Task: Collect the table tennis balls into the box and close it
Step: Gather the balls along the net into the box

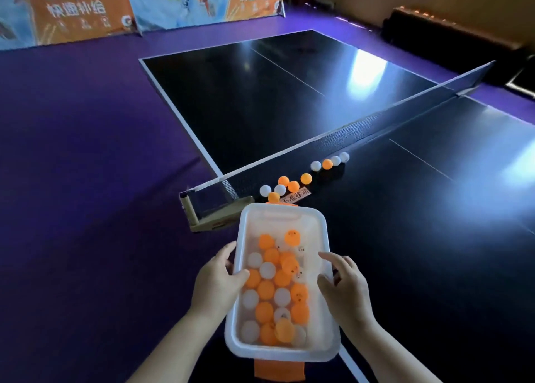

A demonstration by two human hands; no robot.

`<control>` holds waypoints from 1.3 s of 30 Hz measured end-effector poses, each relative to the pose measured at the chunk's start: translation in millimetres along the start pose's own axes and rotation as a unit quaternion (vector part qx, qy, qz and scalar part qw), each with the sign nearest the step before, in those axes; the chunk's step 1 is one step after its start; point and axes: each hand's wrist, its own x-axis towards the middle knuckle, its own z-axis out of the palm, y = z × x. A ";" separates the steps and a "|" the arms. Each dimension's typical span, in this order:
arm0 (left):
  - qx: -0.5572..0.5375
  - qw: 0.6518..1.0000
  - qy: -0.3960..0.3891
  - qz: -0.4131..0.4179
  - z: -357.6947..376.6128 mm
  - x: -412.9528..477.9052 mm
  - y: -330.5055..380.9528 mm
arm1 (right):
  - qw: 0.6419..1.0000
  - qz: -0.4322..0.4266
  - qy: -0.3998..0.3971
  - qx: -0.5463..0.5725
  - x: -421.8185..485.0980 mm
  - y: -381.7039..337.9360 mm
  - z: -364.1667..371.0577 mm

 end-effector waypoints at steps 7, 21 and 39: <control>0.056 0.980 -0.158 0.108 24.6 125.0 59.6 | 0.987 0.078 0.136 -0.017 69.1 1.9 -11.6; 0.044 0.954 -0.248 0.160 138.0 207.4 130.7 | 0.951 0.199 0.232 -0.043 132.4 54.7 -59.8; 0.183 0.964 -0.087 0.173 127.6 268.0 70.7 | 0.923 0.185 0.193 -0.277 173.8 71.3 -48.1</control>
